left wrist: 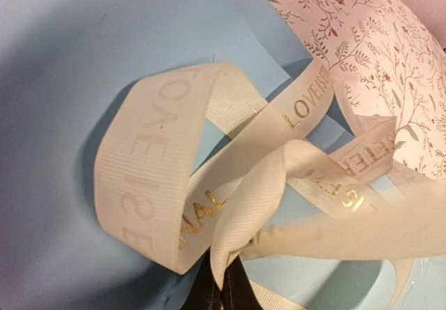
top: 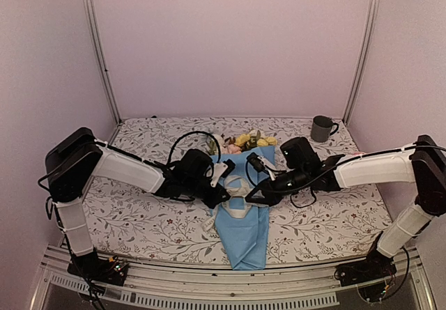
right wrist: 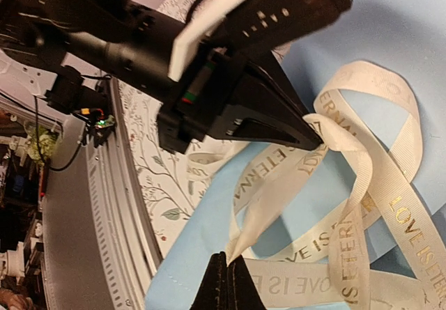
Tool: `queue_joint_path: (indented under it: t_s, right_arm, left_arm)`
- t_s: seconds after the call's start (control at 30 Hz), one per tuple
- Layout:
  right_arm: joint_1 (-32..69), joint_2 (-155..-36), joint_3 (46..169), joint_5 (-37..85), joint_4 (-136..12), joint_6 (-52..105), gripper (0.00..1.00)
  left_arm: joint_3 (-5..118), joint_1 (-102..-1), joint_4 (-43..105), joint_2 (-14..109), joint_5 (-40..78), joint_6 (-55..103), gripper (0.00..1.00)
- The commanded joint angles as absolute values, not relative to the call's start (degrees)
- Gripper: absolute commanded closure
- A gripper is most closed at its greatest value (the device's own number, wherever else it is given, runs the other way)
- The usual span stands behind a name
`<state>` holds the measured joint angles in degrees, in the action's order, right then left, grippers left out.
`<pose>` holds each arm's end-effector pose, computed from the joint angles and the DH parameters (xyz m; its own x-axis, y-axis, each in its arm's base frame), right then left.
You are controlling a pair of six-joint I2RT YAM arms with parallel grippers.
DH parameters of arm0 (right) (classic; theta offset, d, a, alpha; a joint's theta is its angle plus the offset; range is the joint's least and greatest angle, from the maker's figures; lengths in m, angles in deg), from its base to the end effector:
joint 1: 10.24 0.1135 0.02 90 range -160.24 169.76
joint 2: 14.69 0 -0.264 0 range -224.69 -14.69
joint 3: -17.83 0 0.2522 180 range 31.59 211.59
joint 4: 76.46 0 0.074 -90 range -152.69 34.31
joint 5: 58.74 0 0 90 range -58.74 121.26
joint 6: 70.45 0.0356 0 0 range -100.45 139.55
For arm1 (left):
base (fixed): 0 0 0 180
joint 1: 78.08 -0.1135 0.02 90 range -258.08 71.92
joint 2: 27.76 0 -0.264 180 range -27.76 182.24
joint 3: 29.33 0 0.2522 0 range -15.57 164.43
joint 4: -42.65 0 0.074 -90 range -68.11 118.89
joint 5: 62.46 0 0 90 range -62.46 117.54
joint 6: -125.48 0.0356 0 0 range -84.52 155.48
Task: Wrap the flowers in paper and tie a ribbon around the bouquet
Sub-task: Cross the ribbon over the folded bouquet.
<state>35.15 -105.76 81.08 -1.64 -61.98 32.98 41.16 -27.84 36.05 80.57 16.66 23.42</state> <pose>0.2143 0.2448 0.1898 -0.6641 -0.3955 -0.6345 -0.7460 0.4066 0.5274 0.2379 -0.2964 0.1331 -0.6137 0.4168 -0.6706 0.7290 0.6254 -0.2784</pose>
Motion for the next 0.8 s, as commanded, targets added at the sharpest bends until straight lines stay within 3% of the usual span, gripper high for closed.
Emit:
queue_joint_path:
  t_s: [0.0, 0.1, 0.3, 0.57, 0.77]
  right_arm:
    - [32.2, -98.8, 77.9, -7.5, -65.4, 37.5, 1.00]
    - [28.7, -97.5, 74.3, -8.7, -65.8, 41.2, 1.00]
    - [26.1, -95.4, 70.5, -8.5, -65.6, 43.8, 1.00]
    - [22.6, -95.8, 68.0, -8.0, -64.3, 44.7, 1.00]
    - [22.3, -98.9, 68.1, -6.7, -62.9, 43.4, 1.00]
  left_arm:
    - [41.8, -28.4, 35.1, 80.4, 16.2, 24.4, 0.97]
    - [41.5, -28.4, 35.6, 78.7, 15.5, 24.6, 0.86]
    - [41.6, -28.4, 34.8, 76.1, 14.8, 25.6, 0.77]
    - [40.5, -28.5, 32.6, 71.7, 13.0, 26.3, 0.54]
    - [41.7, -28.7, 30.2, 70.0, 12.5, 26.8, 0.54]
